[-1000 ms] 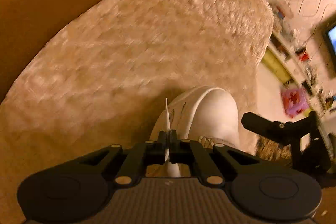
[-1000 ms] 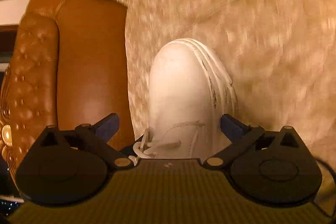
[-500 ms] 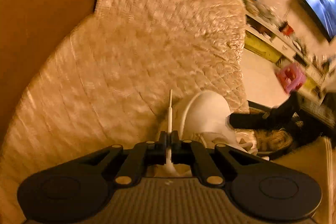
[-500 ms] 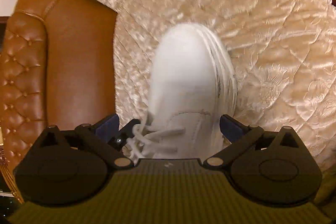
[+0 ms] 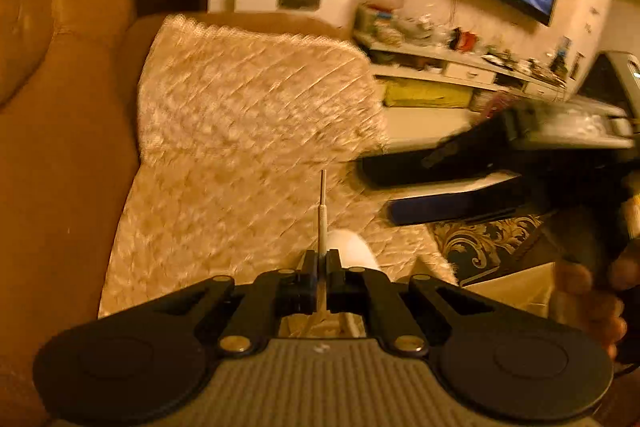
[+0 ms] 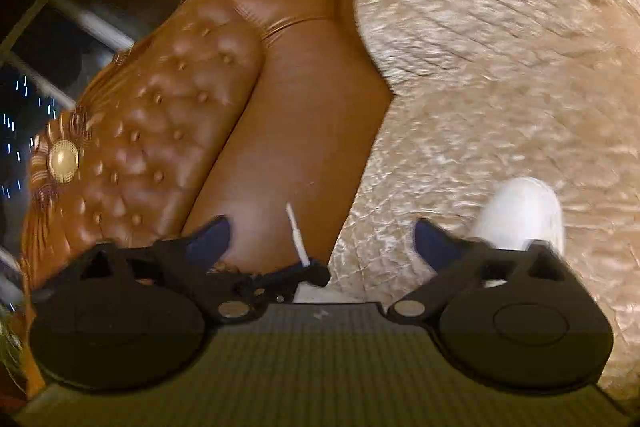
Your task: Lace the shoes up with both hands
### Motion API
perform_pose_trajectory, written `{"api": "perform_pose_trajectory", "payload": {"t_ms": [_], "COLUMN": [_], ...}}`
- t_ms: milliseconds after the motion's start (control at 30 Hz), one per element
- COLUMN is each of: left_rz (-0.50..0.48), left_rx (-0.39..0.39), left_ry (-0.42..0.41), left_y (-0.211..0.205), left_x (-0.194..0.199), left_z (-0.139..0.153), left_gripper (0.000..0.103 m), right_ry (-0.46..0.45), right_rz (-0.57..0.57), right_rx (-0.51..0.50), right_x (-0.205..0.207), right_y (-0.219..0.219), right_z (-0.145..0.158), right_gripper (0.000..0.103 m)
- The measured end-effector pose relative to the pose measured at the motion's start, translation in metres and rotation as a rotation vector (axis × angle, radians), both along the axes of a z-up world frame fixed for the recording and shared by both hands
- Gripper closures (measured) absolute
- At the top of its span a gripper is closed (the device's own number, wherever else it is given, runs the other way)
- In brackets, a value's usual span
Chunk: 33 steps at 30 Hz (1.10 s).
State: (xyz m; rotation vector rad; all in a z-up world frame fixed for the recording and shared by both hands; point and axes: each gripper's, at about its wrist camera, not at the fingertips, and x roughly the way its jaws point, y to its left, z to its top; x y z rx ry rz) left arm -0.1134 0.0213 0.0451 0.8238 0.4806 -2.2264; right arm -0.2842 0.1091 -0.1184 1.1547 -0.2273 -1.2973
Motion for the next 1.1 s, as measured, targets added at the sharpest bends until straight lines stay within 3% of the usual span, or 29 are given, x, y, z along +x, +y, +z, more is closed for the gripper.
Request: {"api": "perform_pose_trajectory", "payload": {"t_ms": [33,67,300,367,400,467,500,600,767,1033,1100], "left_rz": [-0.011,-0.019,-0.059,-0.068,-0.073,-0.082,-0.086,-0.094,-0.110,-0.135,-0.128], "left_rx": [-0.012,-0.019,-0.046,-0.050,-0.053,-0.057,-0.060,-0.063,-0.063,-0.065,-0.076], "left_ry": [0.000,0.002,-0.005,-0.010,-0.013,-0.018,-0.020,-0.024,-0.023,-0.036,-0.046], "left_y": [0.003,0.005,0.017,0.020,0.021,0.024,0.026,0.027,0.027,0.029,0.029], "left_x": [-0.001,-0.002,-0.006,-0.007,-0.008,-0.009,-0.009,-0.010,-0.013,-0.016,-0.015], "left_z": [0.004,0.007,0.015,0.015,0.016,0.016,0.016,0.017,0.015,0.011,0.013], "left_gripper": [0.101,0.099,0.099,0.099,0.099,0.099,0.099,0.093,0.092,0.100,0.100], "right_ry": [-0.009,-0.059,-0.220,-0.212,-0.204,-0.205,-0.210,-0.302,-0.476,-0.520,-0.505], "right_rz": [0.001,-0.001,-0.018,-0.024,-0.026,-0.028,-0.039,-0.073,-0.101,-0.087,-0.094], "right_rx": [0.012,0.017,-0.016,-0.019,-0.022,-0.020,-0.011,0.003,0.001,-0.006,0.006], "right_x": [0.004,0.004,-0.004,-0.004,-0.003,-0.003,-0.003,-0.006,-0.009,-0.011,-0.012], "right_y": [0.000,-0.001,0.010,0.013,0.014,0.015,0.015,0.019,0.029,0.037,0.038], "right_z": [0.001,-0.001,-0.002,-0.004,-0.004,-0.006,-0.009,-0.021,-0.042,-0.047,-0.046], "right_gripper": [0.048,0.059,0.059,0.060,0.065,0.090,0.092,0.094,0.094,0.094,0.088]}}
